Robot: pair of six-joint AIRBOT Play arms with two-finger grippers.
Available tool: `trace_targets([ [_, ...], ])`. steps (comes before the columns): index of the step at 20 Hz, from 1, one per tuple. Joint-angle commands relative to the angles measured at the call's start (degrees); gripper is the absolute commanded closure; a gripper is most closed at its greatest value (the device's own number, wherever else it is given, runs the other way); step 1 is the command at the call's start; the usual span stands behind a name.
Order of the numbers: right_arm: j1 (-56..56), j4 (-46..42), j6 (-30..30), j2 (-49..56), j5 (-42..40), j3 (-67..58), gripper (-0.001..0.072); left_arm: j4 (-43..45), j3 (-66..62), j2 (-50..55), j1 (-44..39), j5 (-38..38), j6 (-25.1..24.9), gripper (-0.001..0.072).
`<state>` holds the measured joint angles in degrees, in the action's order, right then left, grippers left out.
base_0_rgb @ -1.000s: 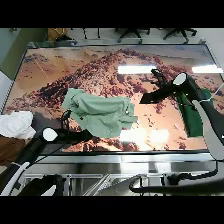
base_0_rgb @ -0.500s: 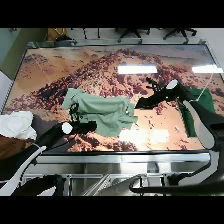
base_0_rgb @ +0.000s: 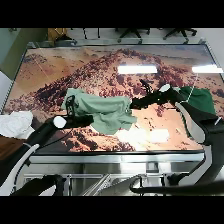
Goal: Fold the shirts.
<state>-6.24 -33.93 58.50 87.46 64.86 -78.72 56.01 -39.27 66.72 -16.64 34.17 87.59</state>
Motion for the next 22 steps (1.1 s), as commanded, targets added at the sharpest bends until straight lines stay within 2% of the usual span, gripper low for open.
trace_targets([
  [1,0.79,3.76,-2.86,-1.88,1.49,-0.96,0.0693,0.0,-0.96,-9.55,9.11,7.58,-3.8,0.069],
  [5,5.42,3.78,-2.82,-14.25,5.55,-6.01,0.0694,-0.31,-12.24,-21.33,21.68,21.59,-8.39,0.069],
  [10,10.67,2.84,-3.37,-38.14,-0.46,-13.07,0.0694,-0.63,-36.35,-29.79,27.45,27.45,-9.09,0.069],
  [13,12.15,-5.81,-4.55,-52.22,-8.55,-13.77,0.0694,1.14,-51.12,-31.56,27.61,29.9,-9.11,0.0691],
  [15,12.72,-13.81,-4.26,-60.04,-13.25,-13.77,0.0695,5.44,-60.08,-31.52,27.63,29.73,-7.76,0.0691],
  [18,12.7,-20.9,-2.6,-65.35,-17.07,-13.77,0.0695,13.73,-72.87,-28.11,27.56,33.31,-3.72,0.0691],
  [22,12.7,-23.71,-2.6,-61.46,-16.17,-13.73,0.0694,13.57,-78.42,-20.35,27.45,40.26,-3.08,0.0691],
])
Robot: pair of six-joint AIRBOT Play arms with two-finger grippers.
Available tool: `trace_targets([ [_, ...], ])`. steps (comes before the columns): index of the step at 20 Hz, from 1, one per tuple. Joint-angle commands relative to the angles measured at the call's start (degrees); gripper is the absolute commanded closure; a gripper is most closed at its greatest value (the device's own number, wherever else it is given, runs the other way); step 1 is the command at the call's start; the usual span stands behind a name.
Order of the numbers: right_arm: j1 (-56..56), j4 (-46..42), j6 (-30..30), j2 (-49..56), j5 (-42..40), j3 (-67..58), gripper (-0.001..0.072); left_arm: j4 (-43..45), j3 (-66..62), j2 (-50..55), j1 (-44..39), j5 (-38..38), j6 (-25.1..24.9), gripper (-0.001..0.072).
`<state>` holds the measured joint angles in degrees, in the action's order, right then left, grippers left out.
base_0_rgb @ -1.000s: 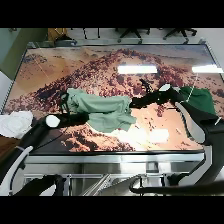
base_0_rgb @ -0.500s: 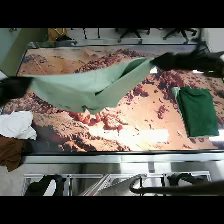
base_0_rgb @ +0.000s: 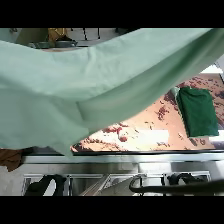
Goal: Fold the shirts.
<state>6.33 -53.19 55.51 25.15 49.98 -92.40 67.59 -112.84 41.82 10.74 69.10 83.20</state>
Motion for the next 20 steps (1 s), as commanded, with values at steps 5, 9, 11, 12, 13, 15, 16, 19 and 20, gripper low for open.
trace_targets([
  [5,0.11,-4.57,1.51,20.26,6.19,1.09,0.0694,-5.86,11.78,17.94,0.07,7.13,0.37,0.069],
  [9,-0.28,3.98,0.11,41.83,5.51,4.07,0.0694,-10.58,26.71,32.48,-2.12,-1.2,-4.04,0.0689],
  [11,-0.98,8.9,-0.24,51.76,2.4,4.07,0.0694,-10.69,30.69,40.22,-4.55,-8.74,-7.02,0.0688],
  [12,-1.44,11.28,-0.24,55.6,0.15,4.04,0.0694,-10.75,31.01,44.11,-5.62,-12.22,-7.85,0.0686],
  [13,-2.03,13.0,-0.28,58.38,-2.36,4.04,0.0693,-10.73,30.53,47.34,-6.29,-15.19,-7.82,0.0686],
  [15,-2.86,13.51,-0.26,60.65,-4.5,4.02,0.0683,-10.73,26.67,53.13,-7.15,-17.03,-7.74,0.0683],
  [16,-2.84,13.35,-0.24,60.5,-3.65,4.02,0.0552,-10.67,24.06,55.06,-7.1,-15.56,-7.74,0.0538],
  [19,-0.48,11.69,0.57,56.33,4.76,3.93,0.0331,-10.58,14.56,57.72,-4.17,-5.49,-7.1,0.0023],
  [20,1.11,9.4,3.39,53.99,8.59,3.93,0.0331,-10.49,12.52,57.46,-2.49,-2.4,-7.1,0.0023],
])
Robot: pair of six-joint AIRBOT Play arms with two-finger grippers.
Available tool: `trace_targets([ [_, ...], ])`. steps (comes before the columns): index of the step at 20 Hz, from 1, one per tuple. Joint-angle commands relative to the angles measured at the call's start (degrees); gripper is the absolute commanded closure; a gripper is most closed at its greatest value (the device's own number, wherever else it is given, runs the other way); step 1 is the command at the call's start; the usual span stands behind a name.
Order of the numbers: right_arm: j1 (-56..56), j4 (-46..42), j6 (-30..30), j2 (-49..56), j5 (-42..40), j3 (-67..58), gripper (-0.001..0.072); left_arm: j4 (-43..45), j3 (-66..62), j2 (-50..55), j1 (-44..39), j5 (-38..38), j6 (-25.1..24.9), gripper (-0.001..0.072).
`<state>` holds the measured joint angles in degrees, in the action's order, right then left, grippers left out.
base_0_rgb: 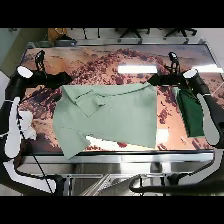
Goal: Fold the shirts.
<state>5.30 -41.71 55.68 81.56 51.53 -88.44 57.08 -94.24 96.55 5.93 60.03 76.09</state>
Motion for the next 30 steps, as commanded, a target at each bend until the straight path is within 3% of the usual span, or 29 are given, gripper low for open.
trace_targets([
  [1,3.96,-5.38,6.49,-4.74,10.78,0.04,0.0331,0.5,-7.87,2.29,4.26,10.69,0.0,0.0023],
  [4,8.85,-14.43,13.64,-11.65,20.2,4.57,0.0331,0.46,-3.69,-0.61,10.71,21.14,-0.24,0.0023],
  [6,11.8,-15.3,14.27,-17.27,22.1,12.72,0.0331,1.73,5.75,-3.54,14.75,23.82,-1.73,0.0023],
  [12,15.45,-15.82,14.84,-29.59,21.77,35.78,0.033,5.7,30.93,-7.85,23.43,14.29,-5.55,0.0023],
  [16,15.43,-16.17,15.78,-30.16,21.84,40.17,0.0326,2.64,35.85,-6.25,22.99,8.63,-9.86,0.0023],
  [19,15.43,-16.2,16.41,-30.16,22.05,42.07,0.0318,-4.39,34.07,-1.55,21.42,10.6,-13.31,0.003],
  [21,15.32,-16.13,17.29,-30.16,22.03,44.17,0.0315,-4.48,32.24,0.52,20.65,13.6,-13.75,0.0255],
  [22,15.32,-16.11,17.29,-30.16,22.01,45.55,0.0265,-4.61,31.67,0.98,20.65,15.39,-13.77,0.0368],
  [23,15.32,-16.17,17.9,-30.08,21.77,47.15,0.017,-4.55,31.41,0.98,20.68,16.76,-14.84,0.0531],
  [25,15.3,-16.02,18.1,-29.75,20.02,50.23,0.0169,-4.02,31.36,0.46,20.79,18.1,-16.31,0.0689],
  [30,12.81,-6.23,13.7,-26.84,16.41,55.98,0.0175,-4.2,31.36,-1.25,20.87,17.81,-16.28,0.0688],
])
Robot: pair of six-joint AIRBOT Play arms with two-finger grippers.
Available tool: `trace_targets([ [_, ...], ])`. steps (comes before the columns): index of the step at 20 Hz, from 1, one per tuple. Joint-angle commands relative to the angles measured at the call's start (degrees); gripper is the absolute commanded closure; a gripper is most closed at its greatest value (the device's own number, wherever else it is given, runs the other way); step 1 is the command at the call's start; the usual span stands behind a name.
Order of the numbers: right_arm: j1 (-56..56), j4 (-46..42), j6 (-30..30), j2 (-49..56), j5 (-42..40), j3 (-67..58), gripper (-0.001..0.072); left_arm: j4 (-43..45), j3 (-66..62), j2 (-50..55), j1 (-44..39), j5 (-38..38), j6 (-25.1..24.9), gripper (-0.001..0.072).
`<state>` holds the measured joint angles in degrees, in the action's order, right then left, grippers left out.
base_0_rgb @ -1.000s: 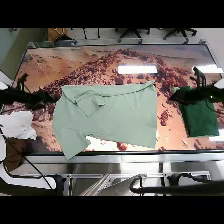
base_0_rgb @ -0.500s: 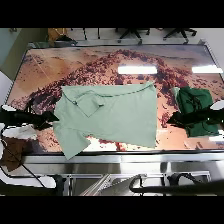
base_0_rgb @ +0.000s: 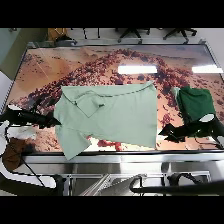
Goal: Fold the shirts.
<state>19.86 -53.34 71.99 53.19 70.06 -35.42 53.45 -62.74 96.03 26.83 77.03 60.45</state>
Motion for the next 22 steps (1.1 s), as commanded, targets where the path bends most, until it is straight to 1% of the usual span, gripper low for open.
trace_targets([
  [1,-3.65,5.57,-2.6,2.47,-3.1,3.1,0.0216,-0.57,-0.13,-1.01,-0.02,0.81,-0.63,0.0689],
  [2,-5.99,5.6,-2.6,3.61,-4.37,3.1,0.0233,-0.61,-0.13,-1.14,0.0,0.83,-0.59,0.0689],
  [5,-12.41,6.58,-2.86,6.99,-6.6,3.06,0.0233,-0.81,-0.13,-1.14,-0.07,1.2,-0.39,0.0688],
  [6,-14.01,7.74,-4.04,7.48,-6.49,3.04,0.0262,-1.25,-0.13,-1.14,-0.07,1.79,-0.39,0.0688],
  [7,-14.95,9.64,-6.16,7.37,-5.53,2.8,0.0468,-1.7,-0.11,-1.44,-0.07,2.54,-0.42,0.0689],
  [8,-15.17,12.02,-8.09,6.78,-3.61,1.99,0.063,-2.71,-0.07,-2.29,-0.07,2.95,-0.52,0.069],
  [9,-14.95,13.35,-8.41,5.4,-1.86,0.5,0.0635,-4.24,-0.07,-4.15,-0.17,2.95,-1.14,0.069],
  [10,-14.93,13.49,-8.35,3.41,-0.48,-1.64,0.0692,-5.92,-0.13,-6.67,-0.13,2.89,-1.73,0.069],
  [11,-14.93,13.46,-8.35,0.87,0.44,-4.61,0.0693,-8.55,-0.15,-10.32,-0.07,2.82,-2.29,0.069],
  [13,-14.32,13.38,-8.35,-4.98,1.6,-14.36,0.0693,-15.41,-0.59,-19.06,0.0,2.73,-2.4,0.069],
  [16,-9.75,13.29,-8.41,-10.78,1.55,-34.05,0.0694,-24.65,-7.26,-32.61,0.0,2.32,-2.38,0.069],
  [17,-7.58,13.29,-8.41,-11.82,1.53,-40.92,0.0694,-27.21,-10.75,-36.94,0.0,0.92,-2.34,0.069],
  [19,-3.43,13.29,-8.41,-13.49,1.2,-53.92,0.0694,-31.08,-19.15,-45.66,-0.02,-4.52,-2.34,0.069],
  [22,1.75,13.29,-8.83,-14.91,-0.31,-68.89,0.0693,-28.48,-29.77,-55.28,0.0,-13.79,-2.32,0.069],
])
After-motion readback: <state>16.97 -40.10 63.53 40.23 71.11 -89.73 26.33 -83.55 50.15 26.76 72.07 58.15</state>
